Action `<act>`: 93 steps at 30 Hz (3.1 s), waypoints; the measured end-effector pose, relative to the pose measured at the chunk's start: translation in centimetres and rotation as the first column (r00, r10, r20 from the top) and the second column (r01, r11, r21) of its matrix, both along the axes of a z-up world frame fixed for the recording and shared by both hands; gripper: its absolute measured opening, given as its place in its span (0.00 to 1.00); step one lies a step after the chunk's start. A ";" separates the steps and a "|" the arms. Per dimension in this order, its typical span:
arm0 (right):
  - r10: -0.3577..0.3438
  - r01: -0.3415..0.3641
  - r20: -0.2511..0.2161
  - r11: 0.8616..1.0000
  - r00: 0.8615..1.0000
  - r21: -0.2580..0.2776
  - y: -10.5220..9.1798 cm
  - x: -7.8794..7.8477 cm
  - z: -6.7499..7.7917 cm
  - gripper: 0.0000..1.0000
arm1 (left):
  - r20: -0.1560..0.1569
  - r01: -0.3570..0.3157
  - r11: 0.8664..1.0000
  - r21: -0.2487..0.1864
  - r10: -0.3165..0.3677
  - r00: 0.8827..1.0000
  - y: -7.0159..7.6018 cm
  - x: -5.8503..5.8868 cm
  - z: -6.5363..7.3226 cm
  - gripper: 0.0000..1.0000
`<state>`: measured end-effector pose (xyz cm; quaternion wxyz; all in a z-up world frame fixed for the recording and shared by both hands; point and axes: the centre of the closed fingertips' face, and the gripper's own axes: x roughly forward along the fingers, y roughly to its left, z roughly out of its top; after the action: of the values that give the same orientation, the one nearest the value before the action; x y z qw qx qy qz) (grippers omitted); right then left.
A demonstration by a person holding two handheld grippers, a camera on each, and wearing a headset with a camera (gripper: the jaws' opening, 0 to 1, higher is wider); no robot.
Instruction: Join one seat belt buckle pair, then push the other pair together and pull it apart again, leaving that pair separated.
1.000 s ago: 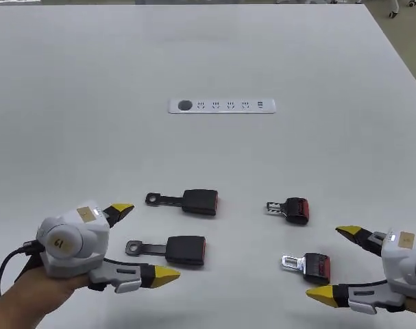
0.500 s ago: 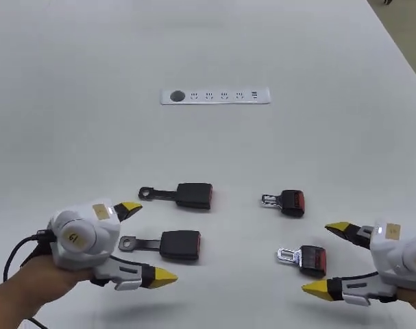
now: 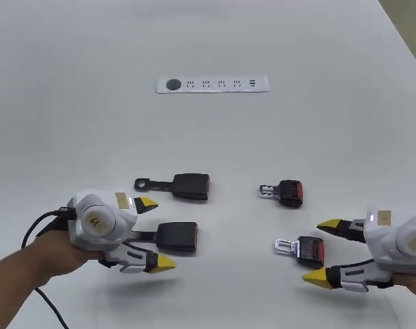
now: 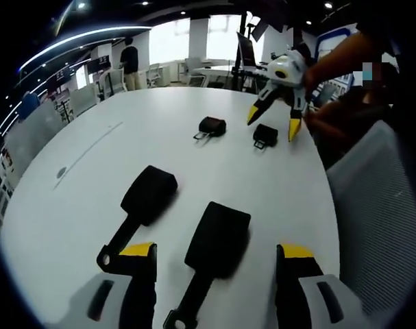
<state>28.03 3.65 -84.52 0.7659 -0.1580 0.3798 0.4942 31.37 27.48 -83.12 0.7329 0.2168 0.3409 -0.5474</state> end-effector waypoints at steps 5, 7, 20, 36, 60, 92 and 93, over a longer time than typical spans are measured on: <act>0.007 -0.007 -0.009 1.000 1.000 -0.007 0.0 0.1 -0.1 0.64 | -0.005 0.043 0.999 0.024 -0.043 0.999 -0.5 0.1 -0.7 0.68; 0.018 -0.018 -0.014 1.000 1.000 -0.017 -0.1 0.0 -0.3 0.64 | 0.000 0.059 0.998 0.026 -0.059 0.998 -0.8 0.1 -0.9 0.66; 0.051 -0.053 -0.038 0.998 0.998 -0.041 -0.3 -0.5 -0.9 0.60 | -0.014 0.116 0.990 0.077 -0.115 0.993 -0.3 -0.1 -2.6 0.57; 0.076 -0.077 -0.014 0.997 0.997 -0.030 -0.6 -0.8 -0.9 0.51 | 0.017 0.149 0.986 0.069 -0.150 0.989 0.2 0.2 -2.7 0.46; 0.153 -0.156 0.055 0.986 0.987 0.059 0.5 0.3 -1.1 0.36 | 0.020 0.209 0.974 0.092 -0.212 0.977 0.1 -0.2 -2.7 0.35; 0.216 -0.220 0.061 0.972 0.974 0.076 6.8 1.3 -1.1 0.36 | 0.025 0.267 0.962 0.052 -0.269 0.963 0.2 -0.1 -2.7 0.34; 0.220 -0.224 0.063 0.972 0.973 0.076 7.1 1.3 -1.1 0.36 | 0.024 0.268 0.962 0.052 -0.269 0.963 0.2 -0.1 -2.7 0.34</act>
<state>29.35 10.70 -85.66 0.7217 -0.1809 0.3179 0.5877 31.27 27.71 -85.84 0.6517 0.2870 0.3103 -0.6298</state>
